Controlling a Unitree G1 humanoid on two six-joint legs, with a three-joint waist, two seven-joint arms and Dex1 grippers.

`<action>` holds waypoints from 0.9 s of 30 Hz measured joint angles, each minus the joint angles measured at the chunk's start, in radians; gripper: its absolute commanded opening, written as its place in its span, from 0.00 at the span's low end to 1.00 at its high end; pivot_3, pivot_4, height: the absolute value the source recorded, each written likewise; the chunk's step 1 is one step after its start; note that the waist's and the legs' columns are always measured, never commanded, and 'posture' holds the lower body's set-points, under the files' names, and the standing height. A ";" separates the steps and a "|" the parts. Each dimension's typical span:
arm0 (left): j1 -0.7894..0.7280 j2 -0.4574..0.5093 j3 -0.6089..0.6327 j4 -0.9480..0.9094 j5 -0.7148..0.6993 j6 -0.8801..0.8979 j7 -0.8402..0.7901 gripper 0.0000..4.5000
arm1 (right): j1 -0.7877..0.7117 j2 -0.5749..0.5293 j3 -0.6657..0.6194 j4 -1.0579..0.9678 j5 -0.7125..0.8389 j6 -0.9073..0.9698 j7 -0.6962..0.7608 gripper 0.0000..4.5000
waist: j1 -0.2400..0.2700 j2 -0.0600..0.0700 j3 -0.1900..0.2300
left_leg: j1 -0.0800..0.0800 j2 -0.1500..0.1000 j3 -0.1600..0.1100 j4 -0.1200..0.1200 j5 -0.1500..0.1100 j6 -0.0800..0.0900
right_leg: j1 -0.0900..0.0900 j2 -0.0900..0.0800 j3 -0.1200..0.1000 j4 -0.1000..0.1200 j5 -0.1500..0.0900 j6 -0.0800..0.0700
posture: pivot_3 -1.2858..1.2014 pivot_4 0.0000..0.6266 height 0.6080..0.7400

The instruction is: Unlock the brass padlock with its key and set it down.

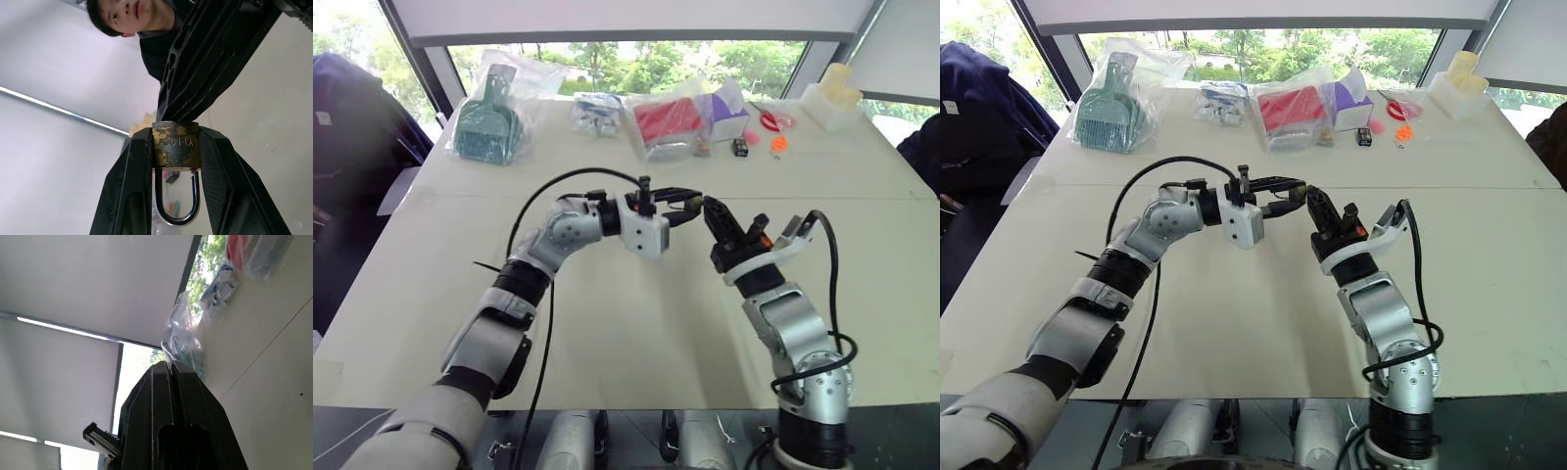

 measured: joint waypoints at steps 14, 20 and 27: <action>-0.058 -0.010 -0.002 -0.037 -0.348 0.200 -0.455 0.17 | 0.023 -0.436 -0.088 0.037 -0.078 0.218 0.461 0.74 | -0.008 0.001 0.000 | 0.001 0.001 -0.001 0.000 0.000 0.000 | 0.000 0.001 0.000 0.001 -0.001 -0.002 | 0.52 0.24 0.96; -0.056 -0.016 -0.002 -0.086 -0.360 0.208 -0.483 0.17 | 0.002 -0.423 -0.079 0.044 -0.085 0.236 0.488 0.74 | 0.003 0.001 0.000 | 0.000 0.000 -0.001 0.001 0.000 0.000 | 0.000 0.000 0.000 0.000 0.000 0.000 | 0.52 0.24 0.96; -0.049 -0.017 -0.003 -0.115 -0.374 0.224 -0.496 0.17 | -0.002 -0.407 -0.079 0.054 -0.083 0.245 0.495 0.24 | 0.000 0.001 0.000 | 0.000 0.000 -0.001 0.001 0.000 0.000 | 0.000 0.000 0.000 0.001 0.000 0.000 | 0.52 0.24 0.96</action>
